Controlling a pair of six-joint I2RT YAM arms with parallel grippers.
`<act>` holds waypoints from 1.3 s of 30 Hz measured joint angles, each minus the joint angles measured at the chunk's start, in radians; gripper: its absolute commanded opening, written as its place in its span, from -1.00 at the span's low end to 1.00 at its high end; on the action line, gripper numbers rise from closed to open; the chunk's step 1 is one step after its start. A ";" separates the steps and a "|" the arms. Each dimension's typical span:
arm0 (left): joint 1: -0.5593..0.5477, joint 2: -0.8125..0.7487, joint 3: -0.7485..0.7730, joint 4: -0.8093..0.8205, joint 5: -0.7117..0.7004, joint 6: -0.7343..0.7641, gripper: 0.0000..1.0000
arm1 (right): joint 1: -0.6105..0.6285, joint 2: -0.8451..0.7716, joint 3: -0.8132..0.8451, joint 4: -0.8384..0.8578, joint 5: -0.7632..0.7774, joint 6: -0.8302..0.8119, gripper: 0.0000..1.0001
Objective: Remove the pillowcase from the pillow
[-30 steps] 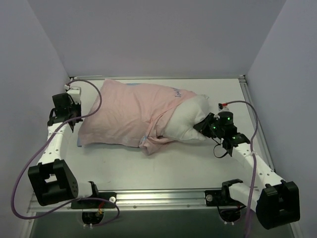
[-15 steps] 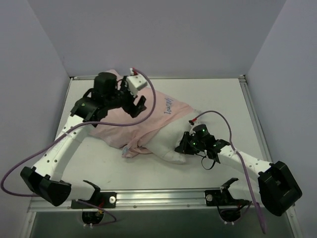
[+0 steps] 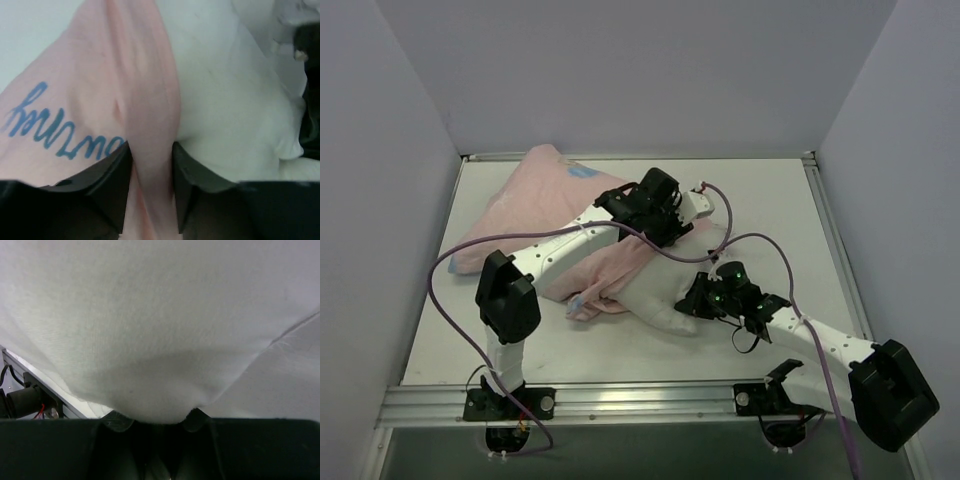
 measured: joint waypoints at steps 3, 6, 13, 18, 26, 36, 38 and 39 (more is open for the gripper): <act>0.003 0.023 0.062 0.001 -0.043 -0.017 -0.40 | 0.001 -0.023 -0.016 0.008 0.000 0.006 -1.00; 0.012 0.025 0.082 0.006 -0.048 -0.041 -0.46 | 0.006 -0.048 -0.037 0.009 -0.003 0.012 -1.00; 0.027 0.074 0.126 0.019 -0.175 -0.071 -0.95 | 0.006 -0.057 -0.057 0.020 -0.012 0.029 -1.00; 0.133 0.206 0.266 0.026 -0.330 -0.085 -0.95 | 0.006 -0.108 -0.084 0.026 -0.011 0.056 -1.00; 0.425 0.189 0.144 0.082 -0.253 -0.132 -0.96 | 0.007 -0.265 -0.096 0.013 0.014 0.101 -1.00; 0.291 -0.029 -0.150 0.235 -0.229 -0.068 -0.95 | 0.026 -0.179 0.357 -0.507 0.079 -0.026 0.99; 0.293 -0.044 -0.152 0.238 -0.210 -0.071 -0.96 | 0.023 -0.097 0.578 -0.517 0.142 -0.099 0.99; 0.294 -0.048 -0.152 0.238 -0.203 -0.075 -0.95 | 0.015 -0.060 0.648 -0.526 0.154 -0.133 0.99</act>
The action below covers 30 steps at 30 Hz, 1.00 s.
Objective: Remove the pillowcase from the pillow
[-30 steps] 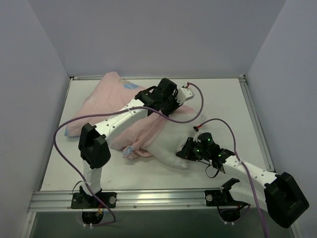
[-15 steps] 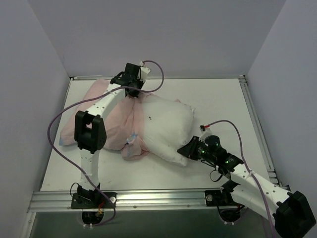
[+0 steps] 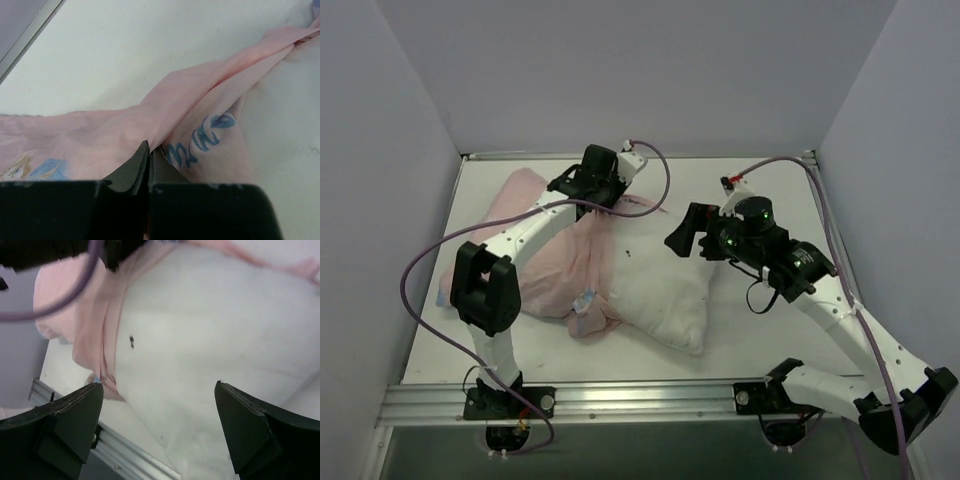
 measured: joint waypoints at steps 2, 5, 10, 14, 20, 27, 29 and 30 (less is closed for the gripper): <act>0.001 -0.003 0.000 -0.002 0.012 -0.010 -0.95 | -0.027 0.101 0.124 0.010 -0.003 -0.067 0.99; 0.001 -0.003 0.000 -0.006 0.023 -0.024 -0.95 | -0.060 0.309 0.253 0.056 -0.004 -0.155 1.00; 0.011 -0.003 0.001 -0.010 0.032 -0.061 -0.95 | -0.056 0.637 0.265 0.116 -0.003 -0.242 0.99; 0.013 -0.002 0.010 -0.024 0.043 -0.080 -0.96 | -0.031 0.757 0.224 0.219 -0.005 -0.283 0.34; 0.050 0.005 0.045 -0.059 0.044 -0.115 -0.95 | -0.032 0.724 0.117 0.394 -0.035 -0.291 -1.00; 0.148 0.021 0.059 -0.086 0.060 -0.132 -0.95 | -0.081 0.563 -0.009 0.450 -0.035 -0.263 -1.00; 0.180 0.021 0.059 -0.089 0.079 -0.133 -0.95 | -0.109 0.494 -0.044 0.444 -0.035 -0.254 -1.00; 0.197 0.021 0.059 -0.090 0.090 -0.133 -0.95 | -0.123 0.465 -0.058 0.437 -0.037 -0.251 -1.00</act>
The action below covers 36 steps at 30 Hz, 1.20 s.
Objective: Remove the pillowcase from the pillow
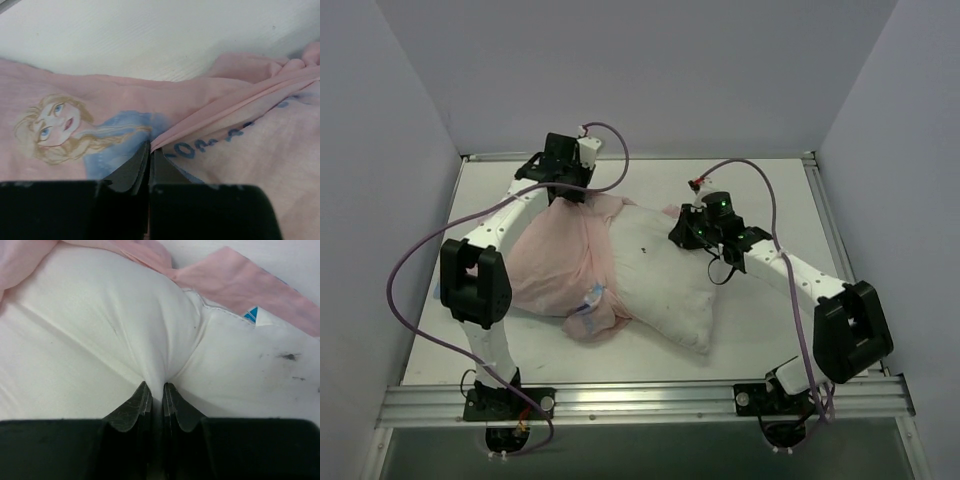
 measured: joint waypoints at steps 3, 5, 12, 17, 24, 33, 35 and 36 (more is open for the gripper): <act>0.054 -0.001 0.000 -0.007 0.038 0.000 -0.95 | -0.047 -0.073 -0.042 -0.010 -0.014 0.008 -1.00; 0.088 -0.003 0.000 -0.010 0.059 0.000 -0.95 | -0.079 -0.103 -0.063 -0.016 -0.032 0.013 -1.00; 0.133 -0.016 0.000 -0.045 0.169 0.044 0.44 | -0.109 -0.112 -0.098 -0.006 -0.082 0.024 -1.00; 0.171 -0.086 0.003 -0.149 0.269 0.111 0.88 | -0.134 -0.101 -0.100 -0.038 -0.082 0.036 -1.00; 0.298 -0.252 0.122 -0.478 0.365 0.314 0.88 | -0.156 -0.060 -0.074 -0.049 -0.065 0.042 -1.00; 0.748 -0.690 -0.414 -0.688 0.293 0.801 0.87 | -0.167 -0.021 -0.056 -0.047 -0.058 0.043 -1.00; 0.747 -0.726 -0.554 -0.695 0.285 0.837 0.88 | -0.167 -0.013 -0.050 -0.047 -0.058 0.043 -1.00; 0.746 -0.739 -0.612 -0.691 0.272 0.845 0.88 | -0.167 -0.008 -0.046 -0.048 -0.058 0.042 -1.00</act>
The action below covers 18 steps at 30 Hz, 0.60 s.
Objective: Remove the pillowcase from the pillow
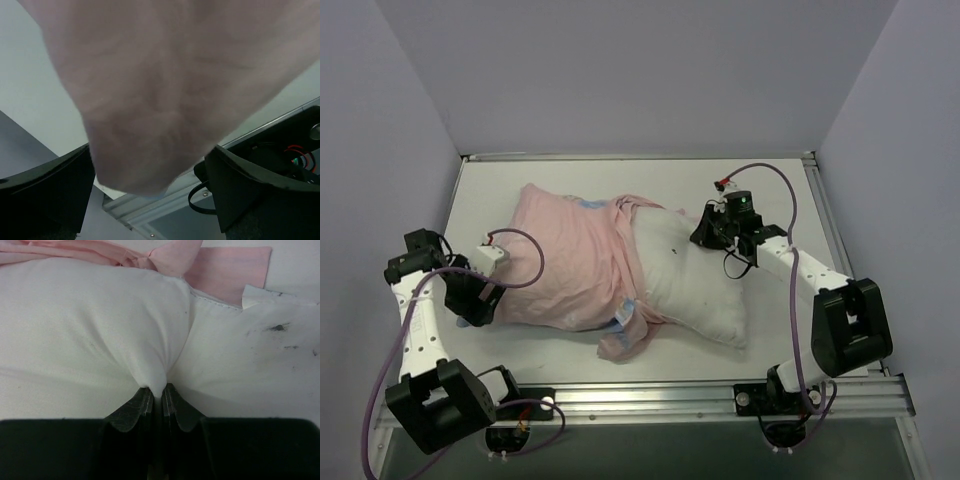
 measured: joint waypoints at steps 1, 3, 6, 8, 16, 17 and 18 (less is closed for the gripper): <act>0.002 -0.009 -0.062 0.021 -0.019 -0.002 0.87 | 0.000 0.005 0.003 0.000 0.000 0.000 -1.00; 0.020 -0.009 -0.109 0.066 -0.041 -0.005 0.88 | 0.000 0.012 0.010 -0.001 0.000 0.000 -1.00; 0.046 0.005 -0.143 0.159 -0.057 -0.018 0.79 | 0.000 0.019 0.016 0.000 0.000 0.000 -1.00; 0.051 0.023 -0.157 0.206 -0.047 -0.036 0.00 | 0.000 0.020 0.017 -0.001 0.000 0.000 -1.00; 0.076 0.042 -0.161 0.354 -0.061 -0.135 -0.95 | -0.003 0.024 0.026 -0.009 0.010 0.000 -1.00; 0.095 0.036 -0.158 0.383 -0.071 -0.153 -0.95 | -0.006 0.024 0.027 -0.010 0.010 0.000 -1.00; 0.118 0.034 -0.149 0.410 -0.082 -0.171 -0.95 | -0.011 0.024 0.029 -0.010 0.009 0.000 -1.00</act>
